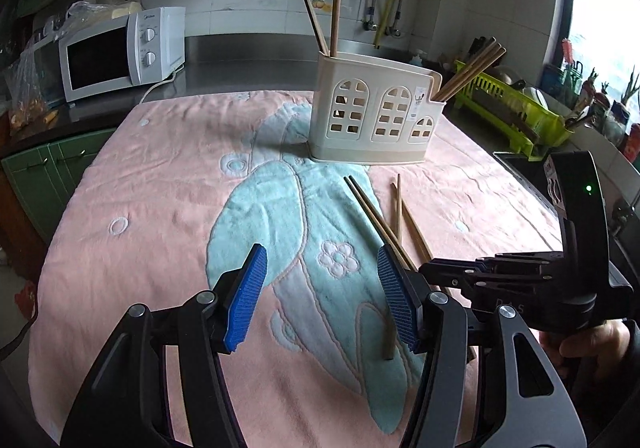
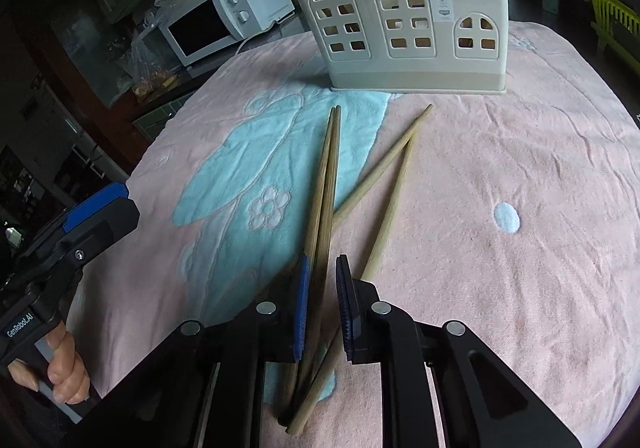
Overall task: Organize utensils
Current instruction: 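Lower both open tools to the remaining chopsticks on the towel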
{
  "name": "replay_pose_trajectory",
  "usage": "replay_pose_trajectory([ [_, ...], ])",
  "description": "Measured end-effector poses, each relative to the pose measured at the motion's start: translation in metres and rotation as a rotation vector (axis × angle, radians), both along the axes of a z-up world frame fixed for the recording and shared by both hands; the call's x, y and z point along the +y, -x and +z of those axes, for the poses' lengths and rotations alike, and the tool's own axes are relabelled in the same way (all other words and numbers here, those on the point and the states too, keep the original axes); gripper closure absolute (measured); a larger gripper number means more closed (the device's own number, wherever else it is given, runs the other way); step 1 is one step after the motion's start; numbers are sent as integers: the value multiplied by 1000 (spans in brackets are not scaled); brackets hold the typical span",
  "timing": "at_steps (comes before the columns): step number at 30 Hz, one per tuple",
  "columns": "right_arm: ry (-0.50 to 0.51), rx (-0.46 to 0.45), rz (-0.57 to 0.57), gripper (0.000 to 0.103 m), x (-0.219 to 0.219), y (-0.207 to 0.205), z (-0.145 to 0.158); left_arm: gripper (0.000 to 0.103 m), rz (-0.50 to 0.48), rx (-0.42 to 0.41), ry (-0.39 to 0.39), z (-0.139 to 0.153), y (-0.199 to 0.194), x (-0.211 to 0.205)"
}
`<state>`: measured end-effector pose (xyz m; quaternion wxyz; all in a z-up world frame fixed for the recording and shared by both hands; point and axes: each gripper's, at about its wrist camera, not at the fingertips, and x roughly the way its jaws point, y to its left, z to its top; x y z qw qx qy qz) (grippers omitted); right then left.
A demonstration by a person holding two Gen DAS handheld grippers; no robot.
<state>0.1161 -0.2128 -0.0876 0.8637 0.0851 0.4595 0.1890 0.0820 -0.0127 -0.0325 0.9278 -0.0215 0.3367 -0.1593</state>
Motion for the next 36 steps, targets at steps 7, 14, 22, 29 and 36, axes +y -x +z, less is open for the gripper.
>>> replay_pose_trajectory([
  [7,-13,24,50,88,0,-4,-5,46,18,17,13,-2,-1,7],
  [14,-44,63,120,88,0,-4,-7,46,32,35,12,-6,-4,8],
  [22,-108,95,120,88,-17,-4,-9,46,50,44,13,-7,-6,11],
  [29,-180,122,104,91,-29,-5,-14,46,43,58,9,-12,-8,8],
  [36,-26,58,114,91,-8,1,-4,46,48,61,8,-12,-8,9],
])
